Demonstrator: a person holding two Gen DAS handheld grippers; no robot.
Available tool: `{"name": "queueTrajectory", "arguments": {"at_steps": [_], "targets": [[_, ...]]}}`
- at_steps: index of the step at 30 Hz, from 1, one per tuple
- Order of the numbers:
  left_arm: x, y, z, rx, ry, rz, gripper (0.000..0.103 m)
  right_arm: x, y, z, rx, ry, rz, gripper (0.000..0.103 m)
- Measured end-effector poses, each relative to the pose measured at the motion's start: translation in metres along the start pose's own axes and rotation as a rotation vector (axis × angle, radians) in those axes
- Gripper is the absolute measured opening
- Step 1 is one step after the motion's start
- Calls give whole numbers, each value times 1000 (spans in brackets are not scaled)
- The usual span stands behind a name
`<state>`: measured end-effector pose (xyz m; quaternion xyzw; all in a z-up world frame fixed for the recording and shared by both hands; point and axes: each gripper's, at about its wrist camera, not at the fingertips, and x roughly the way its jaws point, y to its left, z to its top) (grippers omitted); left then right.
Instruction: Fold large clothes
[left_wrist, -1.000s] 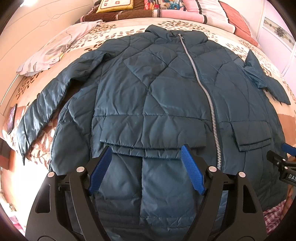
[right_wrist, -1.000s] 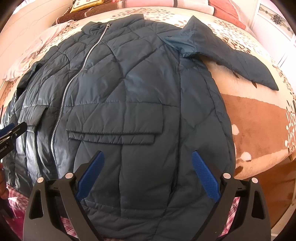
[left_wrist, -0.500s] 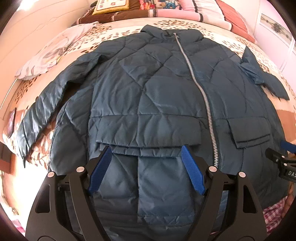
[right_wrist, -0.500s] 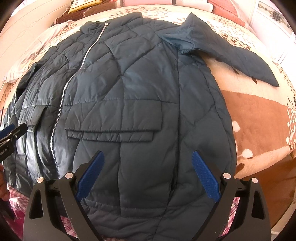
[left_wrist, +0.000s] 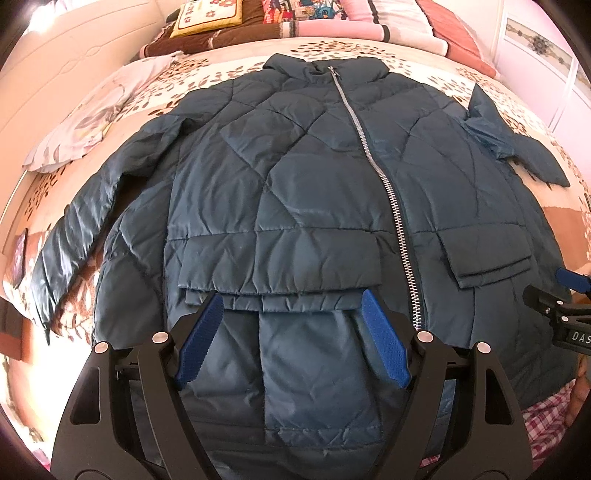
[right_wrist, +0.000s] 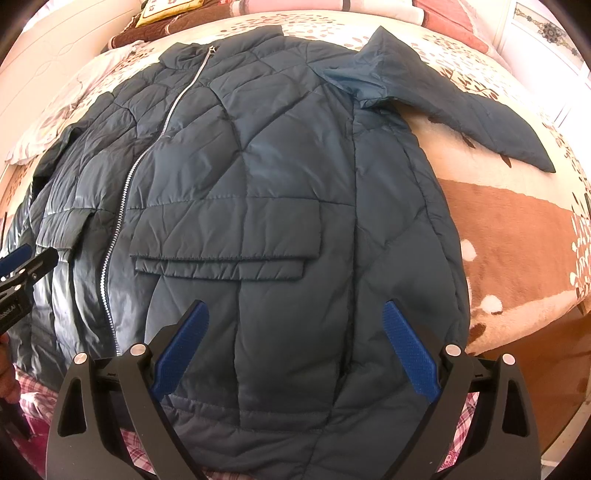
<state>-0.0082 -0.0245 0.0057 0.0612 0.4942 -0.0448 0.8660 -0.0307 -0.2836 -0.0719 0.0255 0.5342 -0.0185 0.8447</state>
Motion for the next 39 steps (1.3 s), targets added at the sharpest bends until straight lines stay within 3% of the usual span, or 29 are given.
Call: {"name": "queueTrajectory", "arguments": {"at_steps": [19,32,39], "targets": [[-13,-61,39,171,-66,-73,80,-4,-23,4,63,-26,-1,92],[1,-132,65,259,-13,-154,81,-11,-131,23,297,-106,-79,92],[10,-172,72,326,16,-164,81,-7,-195,48,432,-143,-65,92]]}}
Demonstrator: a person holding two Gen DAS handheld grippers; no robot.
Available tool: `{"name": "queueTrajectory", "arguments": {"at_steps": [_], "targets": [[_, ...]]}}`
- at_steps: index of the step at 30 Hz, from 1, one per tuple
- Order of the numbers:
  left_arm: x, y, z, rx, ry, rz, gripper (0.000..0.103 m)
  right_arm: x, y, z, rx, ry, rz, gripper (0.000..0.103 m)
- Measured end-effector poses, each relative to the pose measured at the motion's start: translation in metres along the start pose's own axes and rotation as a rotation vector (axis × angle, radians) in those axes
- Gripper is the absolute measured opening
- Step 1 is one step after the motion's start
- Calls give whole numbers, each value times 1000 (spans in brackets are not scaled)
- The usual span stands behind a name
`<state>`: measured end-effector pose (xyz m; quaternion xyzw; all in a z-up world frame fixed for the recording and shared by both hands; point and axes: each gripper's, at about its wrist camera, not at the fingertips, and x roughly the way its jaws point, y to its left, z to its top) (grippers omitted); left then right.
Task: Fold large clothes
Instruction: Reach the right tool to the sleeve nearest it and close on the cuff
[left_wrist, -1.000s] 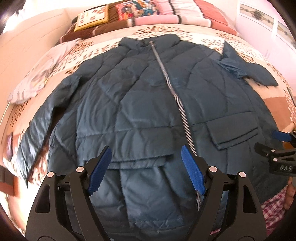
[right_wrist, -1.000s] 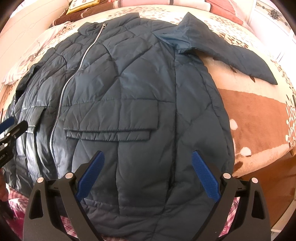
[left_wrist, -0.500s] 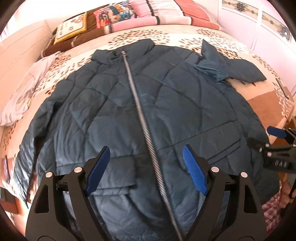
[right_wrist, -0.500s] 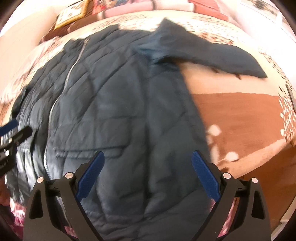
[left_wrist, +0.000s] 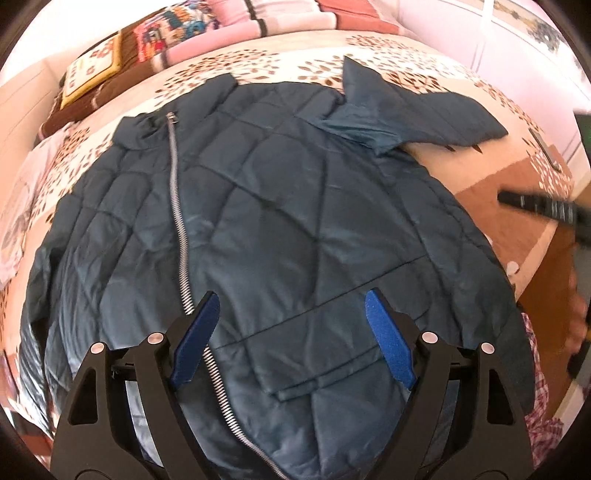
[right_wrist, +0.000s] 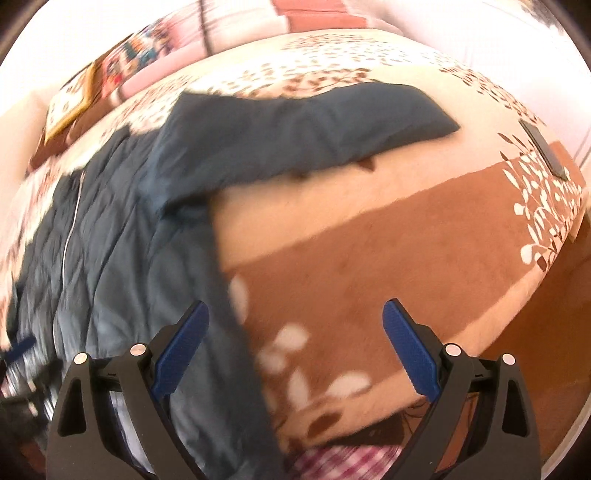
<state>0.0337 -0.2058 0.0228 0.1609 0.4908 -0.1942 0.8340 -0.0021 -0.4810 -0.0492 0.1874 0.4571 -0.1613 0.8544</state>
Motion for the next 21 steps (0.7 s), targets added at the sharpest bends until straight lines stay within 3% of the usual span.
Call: {"name": "queueTrajectory", "arguments": {"at_steps": [8,14,21], "targets": [[26,-31,21,17,82,-26,81,35,-61,58,273,15,87,92],[35,-42,29,25,97,-17,81,76,-94,83,463,67,148,92],[41,-32,32,2,107,-2,81,86,-101,96,535,19,101,91]]}}
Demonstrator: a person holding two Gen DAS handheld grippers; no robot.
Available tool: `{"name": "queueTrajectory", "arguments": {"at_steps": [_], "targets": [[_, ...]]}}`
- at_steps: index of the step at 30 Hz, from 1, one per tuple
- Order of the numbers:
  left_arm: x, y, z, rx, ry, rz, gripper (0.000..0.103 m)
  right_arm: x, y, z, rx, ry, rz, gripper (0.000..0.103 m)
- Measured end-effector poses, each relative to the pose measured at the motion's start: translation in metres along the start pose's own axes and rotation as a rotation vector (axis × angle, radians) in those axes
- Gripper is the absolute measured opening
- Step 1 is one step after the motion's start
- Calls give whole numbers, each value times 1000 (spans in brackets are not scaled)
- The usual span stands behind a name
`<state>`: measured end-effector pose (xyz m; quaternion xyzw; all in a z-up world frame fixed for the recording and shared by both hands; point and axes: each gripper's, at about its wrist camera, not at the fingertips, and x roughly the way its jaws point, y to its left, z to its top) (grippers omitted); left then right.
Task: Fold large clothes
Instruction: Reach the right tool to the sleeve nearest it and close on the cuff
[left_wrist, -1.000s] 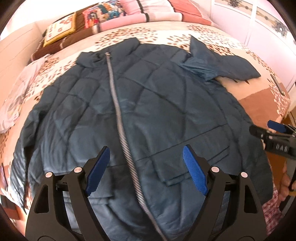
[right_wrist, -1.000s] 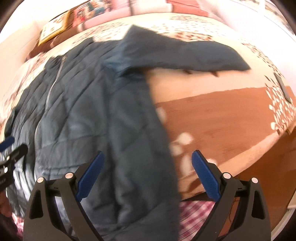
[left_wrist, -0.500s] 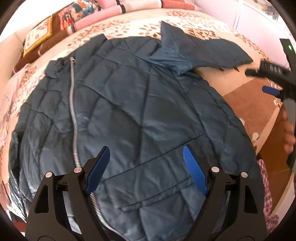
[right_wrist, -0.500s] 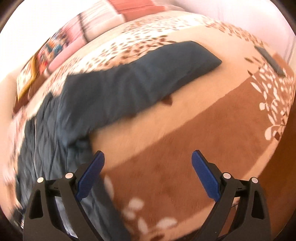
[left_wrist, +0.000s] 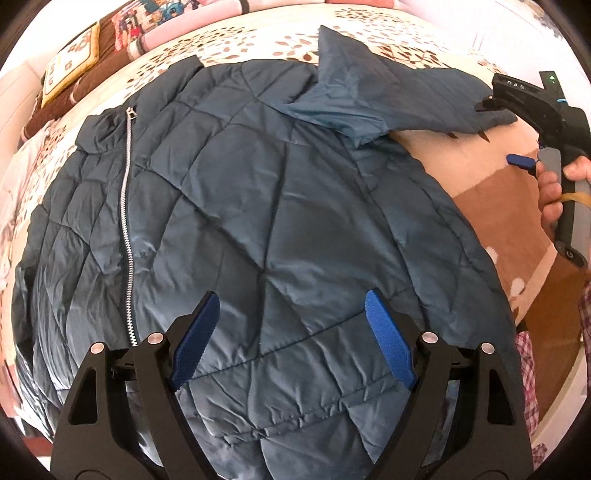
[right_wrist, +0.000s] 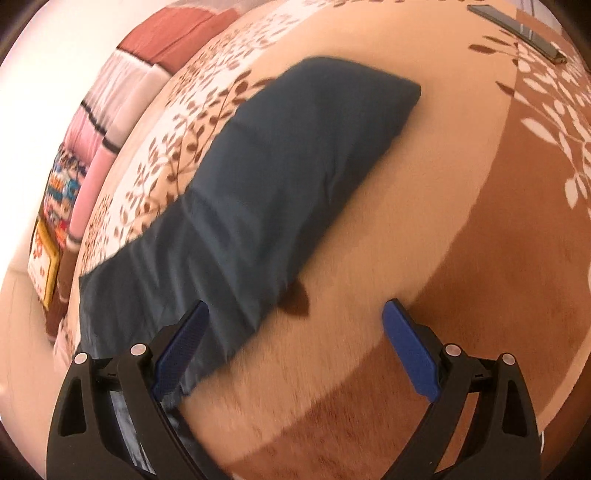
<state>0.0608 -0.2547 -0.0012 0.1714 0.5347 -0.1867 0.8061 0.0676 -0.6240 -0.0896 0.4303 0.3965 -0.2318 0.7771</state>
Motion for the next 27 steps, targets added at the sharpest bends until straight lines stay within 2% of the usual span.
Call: {"name": "queueTrajectory", "arguments": {"at_steps": [2,3,6,11,13,17,19,21,23,25,27], "targets": [[0,5,0,-9,-4,0,81,-4,-2,0,32,-37,15,81],[-1,8,-1,-14,-7,2,81,-4,-3,0,35,-46,12,69],[-2,16,-3,-23,-14,7,81,-2,-11,1,59,-48,3,61],[-2,30,-9,-54,-11,10,81,-3,-24,4,101,-67,38,37],[-3,34,-12,-63,-10,14,81,-1,-32,9,116,-64,108,1],[-6,42,-18,-75,-13,16,81,-2,-51,14,215,-49,170,1],[-8,45,-20,-76,-19,19,81,1,-64,15,314,-25,223,1],[-7,47,-20,-77,-17,29,81,8,-68,18,352,9,233,1],[-8,51,-18,-89,-16,31,81,9,-68,19,367,8,305,19],[-10,55,-18,-106,-21,35,81,3,-62,20,356,-26,386,63],[-11,61,-19,-124,-23,39,81,-7,-53,20,319,-77,349,78]]}}
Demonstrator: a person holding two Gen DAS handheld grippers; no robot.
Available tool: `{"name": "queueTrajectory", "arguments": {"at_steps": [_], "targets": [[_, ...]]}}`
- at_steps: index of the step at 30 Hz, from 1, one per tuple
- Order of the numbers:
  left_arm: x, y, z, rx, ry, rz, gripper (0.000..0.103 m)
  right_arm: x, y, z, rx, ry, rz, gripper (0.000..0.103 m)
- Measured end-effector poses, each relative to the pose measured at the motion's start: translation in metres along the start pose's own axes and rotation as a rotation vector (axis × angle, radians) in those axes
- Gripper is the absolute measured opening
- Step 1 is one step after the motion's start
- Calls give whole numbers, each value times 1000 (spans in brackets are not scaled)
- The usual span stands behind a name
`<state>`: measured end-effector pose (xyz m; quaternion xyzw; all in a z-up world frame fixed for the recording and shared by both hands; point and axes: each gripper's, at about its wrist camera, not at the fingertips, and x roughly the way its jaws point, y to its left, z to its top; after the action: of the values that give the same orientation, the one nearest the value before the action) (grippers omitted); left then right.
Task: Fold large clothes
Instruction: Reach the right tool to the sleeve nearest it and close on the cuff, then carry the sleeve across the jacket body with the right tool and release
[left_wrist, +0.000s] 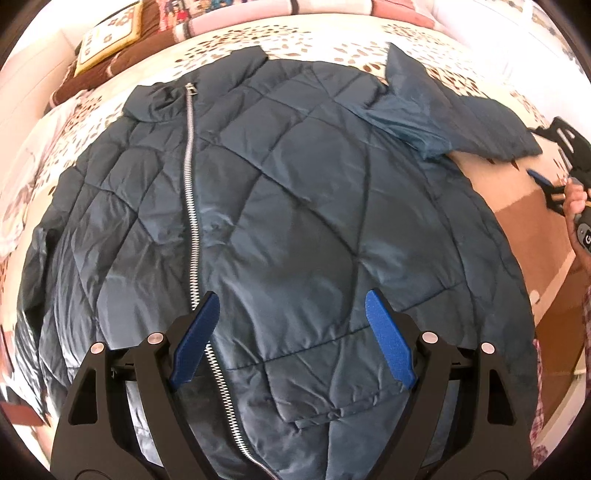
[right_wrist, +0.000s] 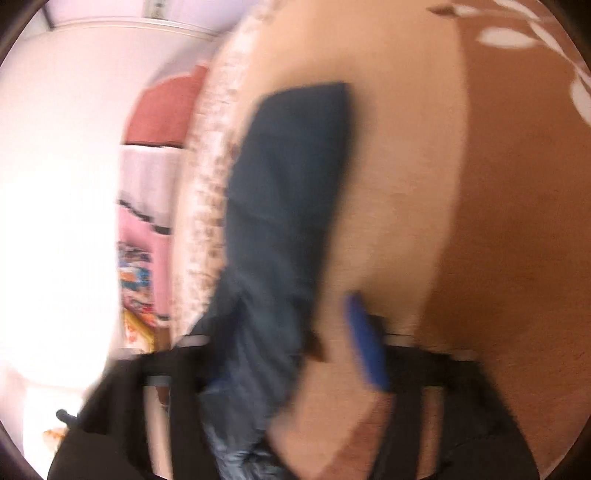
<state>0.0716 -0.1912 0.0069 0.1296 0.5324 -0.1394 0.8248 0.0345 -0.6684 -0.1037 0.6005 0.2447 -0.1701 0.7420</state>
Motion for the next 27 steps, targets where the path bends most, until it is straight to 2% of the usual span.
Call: {"name": "queueTrajectory", "arguments": {"at_steps": [3,5,7,8,10,13,18,22,27], "targets": [[-2,12,-2,-38,-6,18,81,7,13,-1,-84,-13,-75,77],[-4,24,-5,-81,-6,27,81,11,15,0,-90,-17,-102,70],[-5,33,-7,-118,0,35,81,19,17,2,-107,-8,-130,43],[-5,40,-10,-145,6,41,81,23,18,2,-113,-1,-149,37],[-6,52,-16,-190,17,57,81,24,16,2,-111,-8,-161,10],[-7,65,-23,-234,23,78,81,17,19,-1,-121,-33,-126,6],[-6,85,-35,-324,38,99,81,1,56,-15,-266,-85,-107,5],[-7,97,-41,-375,40,100,81,-13,104,-35,-405,-128,-40,4],[-12,110,-49,-419,30,85,81,-31,170,-76,-609,-153,42,4]]}}
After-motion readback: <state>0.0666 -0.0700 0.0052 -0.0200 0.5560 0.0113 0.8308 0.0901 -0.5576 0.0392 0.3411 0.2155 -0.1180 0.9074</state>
